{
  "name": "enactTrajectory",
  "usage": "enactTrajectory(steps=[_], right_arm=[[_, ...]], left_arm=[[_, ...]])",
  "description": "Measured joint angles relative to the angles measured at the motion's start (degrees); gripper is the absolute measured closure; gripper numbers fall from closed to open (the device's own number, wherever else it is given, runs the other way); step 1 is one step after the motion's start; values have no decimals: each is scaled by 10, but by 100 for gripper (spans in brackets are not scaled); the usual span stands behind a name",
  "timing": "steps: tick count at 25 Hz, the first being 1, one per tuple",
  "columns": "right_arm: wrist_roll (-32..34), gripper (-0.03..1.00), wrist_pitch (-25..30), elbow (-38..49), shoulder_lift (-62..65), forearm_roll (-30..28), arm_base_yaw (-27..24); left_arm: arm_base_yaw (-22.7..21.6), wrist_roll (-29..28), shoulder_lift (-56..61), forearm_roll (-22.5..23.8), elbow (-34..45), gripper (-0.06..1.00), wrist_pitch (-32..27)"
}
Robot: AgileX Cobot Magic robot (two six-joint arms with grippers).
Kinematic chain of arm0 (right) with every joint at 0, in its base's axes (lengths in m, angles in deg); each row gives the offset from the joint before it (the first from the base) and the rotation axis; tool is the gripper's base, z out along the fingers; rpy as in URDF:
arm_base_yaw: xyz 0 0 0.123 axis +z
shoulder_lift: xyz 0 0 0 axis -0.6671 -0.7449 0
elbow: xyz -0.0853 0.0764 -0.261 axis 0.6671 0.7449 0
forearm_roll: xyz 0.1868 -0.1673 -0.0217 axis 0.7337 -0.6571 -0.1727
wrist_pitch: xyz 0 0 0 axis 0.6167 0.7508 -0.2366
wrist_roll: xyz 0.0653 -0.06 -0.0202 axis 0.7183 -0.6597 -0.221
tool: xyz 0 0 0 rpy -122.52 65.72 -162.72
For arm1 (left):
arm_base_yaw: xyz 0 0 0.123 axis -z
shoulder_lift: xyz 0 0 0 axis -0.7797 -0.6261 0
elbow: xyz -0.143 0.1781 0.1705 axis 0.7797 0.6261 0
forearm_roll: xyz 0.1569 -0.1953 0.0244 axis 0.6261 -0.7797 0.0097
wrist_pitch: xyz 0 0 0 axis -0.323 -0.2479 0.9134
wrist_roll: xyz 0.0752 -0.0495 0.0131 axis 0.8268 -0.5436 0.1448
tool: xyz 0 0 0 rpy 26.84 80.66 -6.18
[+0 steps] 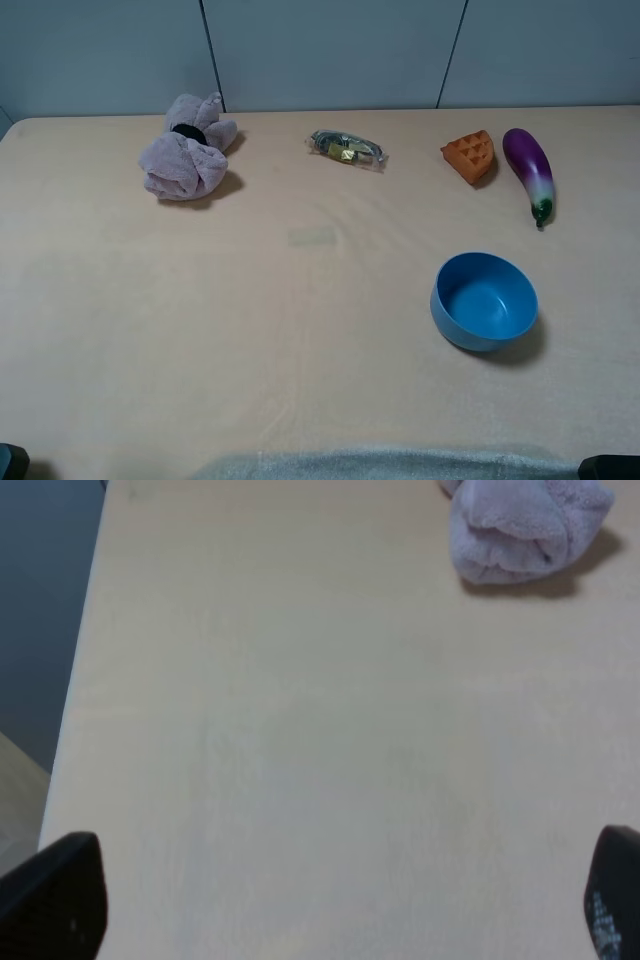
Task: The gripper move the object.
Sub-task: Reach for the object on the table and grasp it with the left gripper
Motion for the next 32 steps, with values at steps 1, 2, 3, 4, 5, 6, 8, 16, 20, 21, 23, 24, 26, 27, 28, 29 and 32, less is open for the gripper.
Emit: enactTrajectory(steps=[1, 2, 3, 4, 5, 6, 8, 16, 20, 21, 23, 24, 26, 27, 28, 29, 32], right_arm=[[0, 28, 0, 0, 0, 0, 0], [0, 28, 0, 0, 0, 0, 0], [0, 28, 0, 0, 0, 0, 0], [0, 28, 0, 0, 0, 0, 0], [0, 28, 0, 0, 0, 0, 0], [0, 28, 0, 0, 0, 0, 0], [0, 28, 0, 0, 0, 0, 0], [0, 28, 0, 0, 0, 0, 0], [0, 28, 0, 0, 0, 0, 0], [0, 28, 0, 0, 0, 0, 0], [0, 28, 0, 0, 0, 0, 0], [0, 28, 0, 0, 0, 0, 0], [0, 28, 0, 0, 0, 0, 0], [0, 28, 0, 0, 0, 0, 0], [0, 28, 0, 0, 0, 0, 0], [0, 28, 0, 0, 0, 0, 0], [0, 28, 0, 0, 0, 0, 0]], left_arm=[[0, 0, 0, 0, 0, -1, 0], [0, 0, 0, 0, 0, -1, 0], [0, 0, 0, 0, 0, -1, 0], [0, 0, 0, 0, 0, -1, 0], [0, 0, 0, 0, 0, -1, 0], [0, 0, 0, 0, 0, -1, 0], [0, 0, 0, 0, 0, -1, 0], [0, 0, 0, 0, 0, -1, 0], [0, 0, 0, 0, 0, -1, 0], [0, 0, 0, 0, 0, -1, 0], [0, 0, 0, 0, 0, -1, 0], [0, 0, 0, 0, 0, -1, 0], [0, 0, 0, 0, 0, -1, 0], [0, 0, 0, 0, 0, -1, 0], [0, 0, 0, 0, 0, -1, 0], [0, 0, 0, 0, 0, -1, 0], [0, 0, 0, 0, 0, -1, 0]])
